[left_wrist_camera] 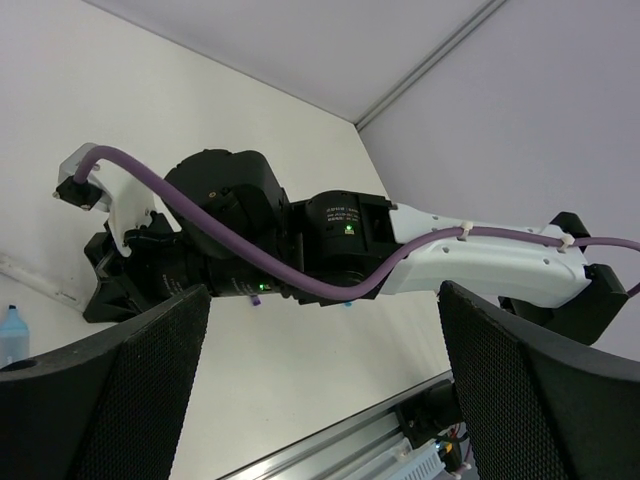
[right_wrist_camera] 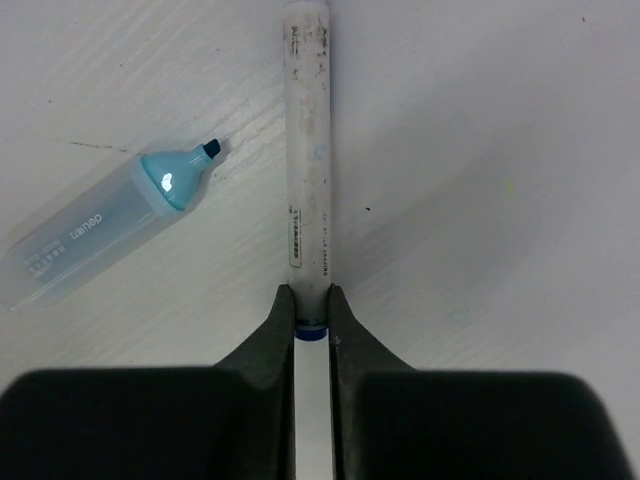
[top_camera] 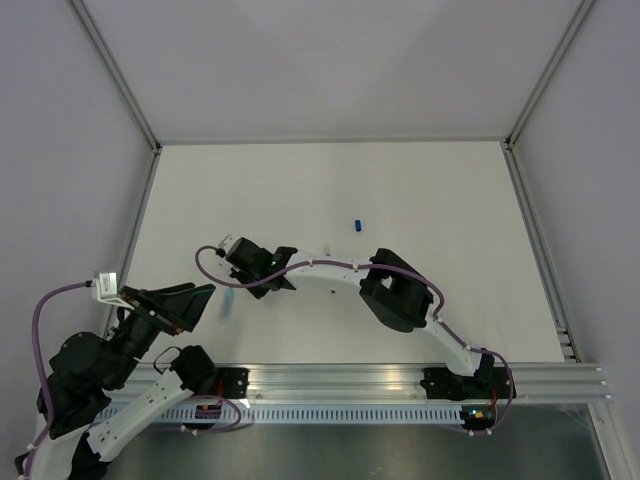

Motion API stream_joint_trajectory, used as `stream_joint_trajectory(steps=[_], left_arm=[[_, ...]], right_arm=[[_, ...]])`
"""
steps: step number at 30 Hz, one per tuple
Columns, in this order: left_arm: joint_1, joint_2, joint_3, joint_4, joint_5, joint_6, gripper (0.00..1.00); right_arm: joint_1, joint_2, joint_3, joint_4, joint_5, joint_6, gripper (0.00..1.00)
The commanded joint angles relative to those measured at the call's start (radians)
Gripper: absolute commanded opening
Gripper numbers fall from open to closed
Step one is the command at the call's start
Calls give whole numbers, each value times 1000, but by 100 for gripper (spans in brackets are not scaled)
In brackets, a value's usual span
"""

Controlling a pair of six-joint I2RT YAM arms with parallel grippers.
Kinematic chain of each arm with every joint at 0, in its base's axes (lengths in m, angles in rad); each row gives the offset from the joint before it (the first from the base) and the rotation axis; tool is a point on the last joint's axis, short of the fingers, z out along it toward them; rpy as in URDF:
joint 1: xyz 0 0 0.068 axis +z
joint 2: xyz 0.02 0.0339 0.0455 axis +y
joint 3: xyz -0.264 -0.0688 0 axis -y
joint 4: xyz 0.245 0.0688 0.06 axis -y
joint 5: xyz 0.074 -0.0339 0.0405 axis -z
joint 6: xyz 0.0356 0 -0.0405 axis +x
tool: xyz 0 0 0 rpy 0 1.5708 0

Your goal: Insert the pens into the pen caps

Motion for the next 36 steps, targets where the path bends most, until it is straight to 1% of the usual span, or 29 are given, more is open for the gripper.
stream_joint_trajectory(steps=[1, 3, 5, 6, 7, 10, 13, 17, 19, 23, 25, 27, 28, 30, 32, 34, 36], left_arm=[[2, -37, -41, 62, -18, -18, 98], [2, -28, -76, 90, -1, -21, 97], [2, -14, -99, 127, 8, -30, 96], [2, 25, -119, 136, 7, -38, 96], [2, 51, -130, 145, 7, -50, 95], [0, 85, -174, 187, 18, -84, 93], [2, 113, -223, 245, 33, -119, 91], [2, 167, -268, 302, 51, -156, 90], [2, 205, -292, 345, 70, -161, 91], [2, 268, -289, 391, 97, -153, 91], [2, 277, -292, 444, 110, -146, 93], [2, 274, -317, 509, 159, -143, 94], [2, 280, -325, 564, 172, -144, 94], [2, 297, -331, 604, 205, -146, 94], [2, 340, -329, 647, 220, -135, 93], [2, 378, -323, 665, 222, -127, 90], [2, 429, -332, 717, 234, -124, 88]], right_arm=[[5, 7, -28, -26, 41, 8, 0], [-6, -40, -73, 12, 40, 20, 0], [-36, -83, -172, 55, 14, 34, 0], [-52, -134, -210, 85, -2, 57, 0], [-66, -162, -290, 143, -28, 69, 0], [-119, -258, -426, 252, -80, 104, 0], [-147, -321, -500, 312, -102, 107, 0], [-173, -378, -550, 355, -108, 123, 0], [-179, -419, -576, 373, -86, 135, 0], [-190, -498, -622, 410, -53, 169, 0], [-190, -557, -658, 431, -37, 179, 0], [-192, -632, -697, 473, -4, 202, 0], [-193, -660, -737, 485, 0, 212, 0], [-198, -735, -772, 513, -3, 235, 0], [-196, -786, -832, 539, -25, 250, 0], [-196, -875, -902, 591, -40, 284, 0], [-196, -957, -955, 652, -74, 307, 0]])
